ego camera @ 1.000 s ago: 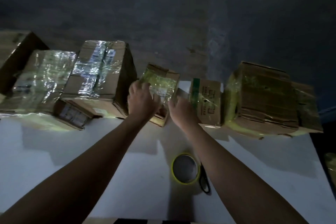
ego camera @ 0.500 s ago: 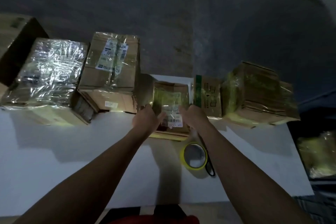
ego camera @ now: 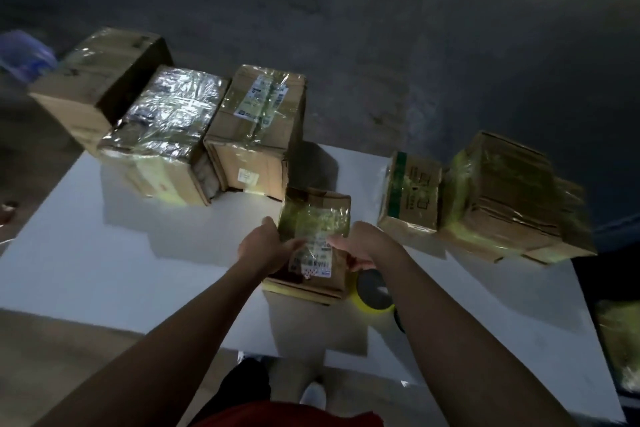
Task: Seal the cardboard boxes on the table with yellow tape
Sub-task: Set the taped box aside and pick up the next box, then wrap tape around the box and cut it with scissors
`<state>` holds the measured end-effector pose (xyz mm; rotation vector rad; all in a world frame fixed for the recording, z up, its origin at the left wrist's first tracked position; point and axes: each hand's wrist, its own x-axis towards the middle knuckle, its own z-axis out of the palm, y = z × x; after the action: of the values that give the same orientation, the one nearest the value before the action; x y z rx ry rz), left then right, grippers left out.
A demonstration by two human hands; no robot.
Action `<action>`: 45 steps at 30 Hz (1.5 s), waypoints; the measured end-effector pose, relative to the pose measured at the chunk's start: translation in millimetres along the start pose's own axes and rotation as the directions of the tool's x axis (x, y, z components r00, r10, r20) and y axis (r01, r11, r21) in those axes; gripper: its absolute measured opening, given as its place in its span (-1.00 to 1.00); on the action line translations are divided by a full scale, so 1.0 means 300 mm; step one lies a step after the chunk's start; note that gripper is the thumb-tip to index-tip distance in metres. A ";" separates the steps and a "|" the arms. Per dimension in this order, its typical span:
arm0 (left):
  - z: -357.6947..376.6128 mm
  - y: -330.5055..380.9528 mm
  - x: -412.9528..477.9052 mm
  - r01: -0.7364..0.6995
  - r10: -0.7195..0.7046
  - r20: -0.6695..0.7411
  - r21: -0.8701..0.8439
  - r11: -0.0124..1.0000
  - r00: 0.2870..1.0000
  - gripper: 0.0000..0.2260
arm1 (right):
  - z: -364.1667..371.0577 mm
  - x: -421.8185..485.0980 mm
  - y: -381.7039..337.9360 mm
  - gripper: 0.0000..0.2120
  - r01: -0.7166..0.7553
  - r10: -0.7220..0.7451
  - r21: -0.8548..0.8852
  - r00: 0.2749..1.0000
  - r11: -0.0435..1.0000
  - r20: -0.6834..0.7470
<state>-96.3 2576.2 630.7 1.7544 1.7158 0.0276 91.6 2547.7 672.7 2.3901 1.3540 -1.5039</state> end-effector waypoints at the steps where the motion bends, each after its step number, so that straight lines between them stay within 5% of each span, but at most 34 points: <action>1: 0.007 -0.007 -0.027 0.003 -0.003 -0.033 -0.018 1.000 0.999 -0.51 | 0.013 -0.006 0.003 -0.54 0.029 -0.029 -0.023 1.000 0.999 0.000; 10: 0.031 -0.070 -0.173 0.059 -0.072 -0.108 -0.117 0.991 0.992 -0.60 | 0.110 -0.040 0.073 -0.40 0.210 -0.225 -0.239 0.974 0.948 -0.035; 16: 0.014 -0.119 -0.171 0.054 -0.085 -0.072 -0.350 0.935 0.994 -0.68 | 0.120 -0.080 0.126 -0.48 0.195 -0.191 0.115 0.980 0.974 -0.046; 22: -0.041 -0.183 -0.139 0.159 -0.090 0.137 -0.674 0.721 0.987 -0.73 | 0.138 -0.103 0.067 -0.67 0.187 -0.171 0.346 0.982 0.919 -0.076; 26: -0.066 -0.197 -0.109 0.062 -0.058 0.025 -0.556 0.829 0.998 -0.50 | 0.173 -0.086 0.022 -0.51 0.172 -0.090 0.449 0.976 0.877 -0.198; 28: -0.086 -0.189 -0.099 -0.051 0.008 -0.106 -0.412 0.910 0.994 -0.54 | 0.184 -0.088 -0.011 -0.52 0.170 -0.076 0.398 0.967 0.901 -0.243; 30: -0.102 -0.169 -0.108 -0.109 0.089 -0.067 -0.413 0.904 0.994 -0.65 | 0.194 -0.092 -0.046 -0.51 0.169 -0.070 0.319 0.951 0.932 -0.301; 34: -0.138 -0.149 -0.118 -0.011 0.097 0.144 -0.506 0.862 0.985 -0.19 | 0.202 -0.111 -0.105 -0.53 0.167 -0.080 0.189 0.913 0.968 -0.401; 39: -0.087 -0.190 -0.133 -0.039 0.132 0.154 -0.498 0.867 0.979 -0.63 | 0.218 -0.139 -0.133 -0.53 0.140 -0.095 0.063 0.878 0.988 -0.469; 45: -0.091 -0.197 -0.143 0.060 0.044 0.136 -0.674 0.736 0.990 -0.71 | 0.240 -0.136 -0.141 -0.59 0.121 -0.077 0.066 0.884 0.990 -0.461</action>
<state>-166.5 2544.2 642.6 1.1586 1.3573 0.4616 4.3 2517.2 681.4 2.9084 1.5298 -1.0720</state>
